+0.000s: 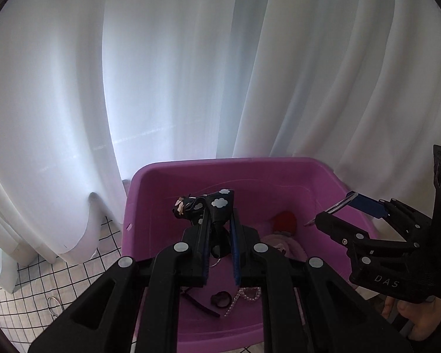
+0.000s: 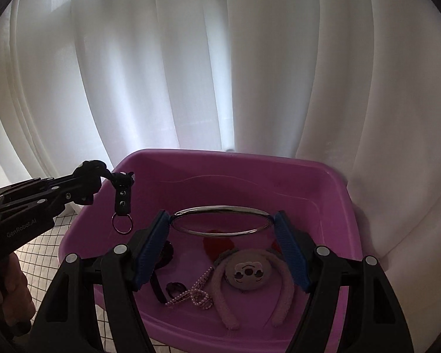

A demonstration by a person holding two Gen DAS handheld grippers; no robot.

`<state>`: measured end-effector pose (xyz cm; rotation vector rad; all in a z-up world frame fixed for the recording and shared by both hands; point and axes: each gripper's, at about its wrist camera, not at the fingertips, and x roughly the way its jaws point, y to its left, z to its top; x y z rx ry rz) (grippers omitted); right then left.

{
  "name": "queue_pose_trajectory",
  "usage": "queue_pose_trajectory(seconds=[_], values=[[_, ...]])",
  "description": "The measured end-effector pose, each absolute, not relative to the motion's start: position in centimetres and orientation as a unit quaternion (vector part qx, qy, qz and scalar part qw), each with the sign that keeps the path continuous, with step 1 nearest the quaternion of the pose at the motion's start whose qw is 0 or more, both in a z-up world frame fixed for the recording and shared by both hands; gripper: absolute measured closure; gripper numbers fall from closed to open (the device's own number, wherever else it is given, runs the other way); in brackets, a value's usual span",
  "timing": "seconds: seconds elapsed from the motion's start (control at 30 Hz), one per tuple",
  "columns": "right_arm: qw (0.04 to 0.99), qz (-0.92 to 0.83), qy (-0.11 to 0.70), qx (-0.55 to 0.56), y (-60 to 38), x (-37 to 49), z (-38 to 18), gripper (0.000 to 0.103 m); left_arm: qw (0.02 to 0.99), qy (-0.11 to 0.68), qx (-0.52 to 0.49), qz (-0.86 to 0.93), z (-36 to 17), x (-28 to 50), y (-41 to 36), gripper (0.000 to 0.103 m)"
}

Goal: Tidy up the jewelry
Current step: 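Carry the bow and bangle into the pink tub and open both grippers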

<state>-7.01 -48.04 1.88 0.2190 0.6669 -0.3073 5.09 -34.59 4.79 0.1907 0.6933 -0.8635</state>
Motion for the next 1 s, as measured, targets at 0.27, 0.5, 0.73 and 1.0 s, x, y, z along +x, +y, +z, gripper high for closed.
queue_pose_trajectory(seconds=[0.27,0.5,0.73,1.0], values=[[0.892,-0.135,0.409,0.137,-51.8,-4.0,-1.4,0.033,0.831,0.422,0.117,-0.343,-0.3,7.9,-38.4,0.091],[0.869,-0.111,0.460,0.147,-52.7,-2.3,-3.7,0.032,0.809,0.483,0.134,-0.308,-3.0,9.3,-39.4,0.091],[0.851,-0.110,0.492,0.150,-52.8,-1.5,-4.3,0.031,0.806,0.503,0.145,-0.277,-4.1,9.4,-39.9,0.053],[0.855,-0.105,0.485,0.149,-52.5,-2.3,-4.2,0.030,0.815,0.486,0.155,-0.277,-3.7,8.4,-40.5,0.026]])
